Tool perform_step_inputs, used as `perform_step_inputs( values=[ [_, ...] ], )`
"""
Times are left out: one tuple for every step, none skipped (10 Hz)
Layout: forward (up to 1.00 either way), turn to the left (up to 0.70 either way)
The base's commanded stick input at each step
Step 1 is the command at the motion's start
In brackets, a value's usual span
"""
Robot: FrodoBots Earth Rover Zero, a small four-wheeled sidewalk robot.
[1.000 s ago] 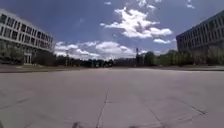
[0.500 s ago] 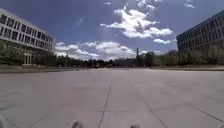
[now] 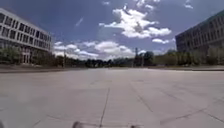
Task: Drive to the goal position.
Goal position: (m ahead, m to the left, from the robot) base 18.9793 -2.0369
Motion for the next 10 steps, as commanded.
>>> perform_step_inputs(
  values=[
    [0.7,0.0],
    [0.7,0.0],
    [0.7,0.0],
    [0.7,0.0],
    [0.7,0.0],
    [0.7,0.0],
    [0.7,0.0],
    [0.7,0.0],
    [0.7,0.0],
    [0.7,0.0]
  ],
)
